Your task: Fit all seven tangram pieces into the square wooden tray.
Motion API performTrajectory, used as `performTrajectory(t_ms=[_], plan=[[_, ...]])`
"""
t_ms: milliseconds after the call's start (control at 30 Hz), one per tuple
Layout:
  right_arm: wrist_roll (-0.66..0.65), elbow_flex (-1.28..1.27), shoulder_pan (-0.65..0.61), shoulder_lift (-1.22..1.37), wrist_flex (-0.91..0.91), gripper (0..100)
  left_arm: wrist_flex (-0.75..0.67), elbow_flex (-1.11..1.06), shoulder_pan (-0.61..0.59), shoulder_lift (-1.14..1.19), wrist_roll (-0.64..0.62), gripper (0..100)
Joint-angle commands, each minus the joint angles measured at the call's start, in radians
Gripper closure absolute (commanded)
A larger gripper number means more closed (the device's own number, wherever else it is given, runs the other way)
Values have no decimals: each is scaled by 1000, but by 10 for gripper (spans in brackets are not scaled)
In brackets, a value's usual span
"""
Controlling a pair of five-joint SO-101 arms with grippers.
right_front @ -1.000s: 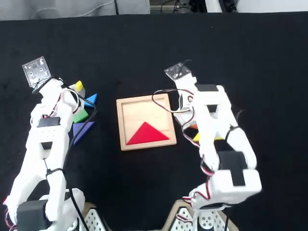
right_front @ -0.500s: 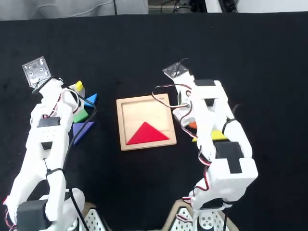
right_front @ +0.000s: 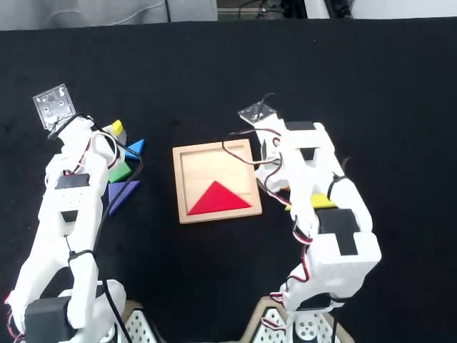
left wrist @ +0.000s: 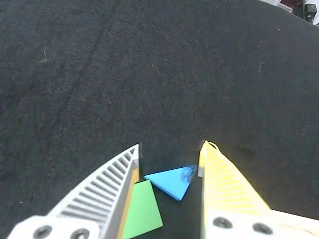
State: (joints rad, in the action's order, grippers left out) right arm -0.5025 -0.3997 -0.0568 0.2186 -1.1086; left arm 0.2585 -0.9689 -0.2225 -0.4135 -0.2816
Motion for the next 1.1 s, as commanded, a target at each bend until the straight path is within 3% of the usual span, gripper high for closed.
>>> performTrajectory(t_ms=[0,133,467,700,867,1000,1067], plan=[[-2,10,-5,-22,29,814,-14,7,15,-37,8,805],[0,19,-5,-22,58,871,-14,7,15,-37,8,805],[6,19,-3,-44,54,875,-14,5,15,-37,8,805],[158,-28,-14,-314,-51,875,-14,5,15,-37,8,805],[255,-180,-112,-464,61,875,-14,5,12,-37,8,805],[264,-265,-226,-456,167,875,-20,-8,15,-37,8,805],[331,-269,-265,-441,175,875,-20,-8,15,-37,8,805]])
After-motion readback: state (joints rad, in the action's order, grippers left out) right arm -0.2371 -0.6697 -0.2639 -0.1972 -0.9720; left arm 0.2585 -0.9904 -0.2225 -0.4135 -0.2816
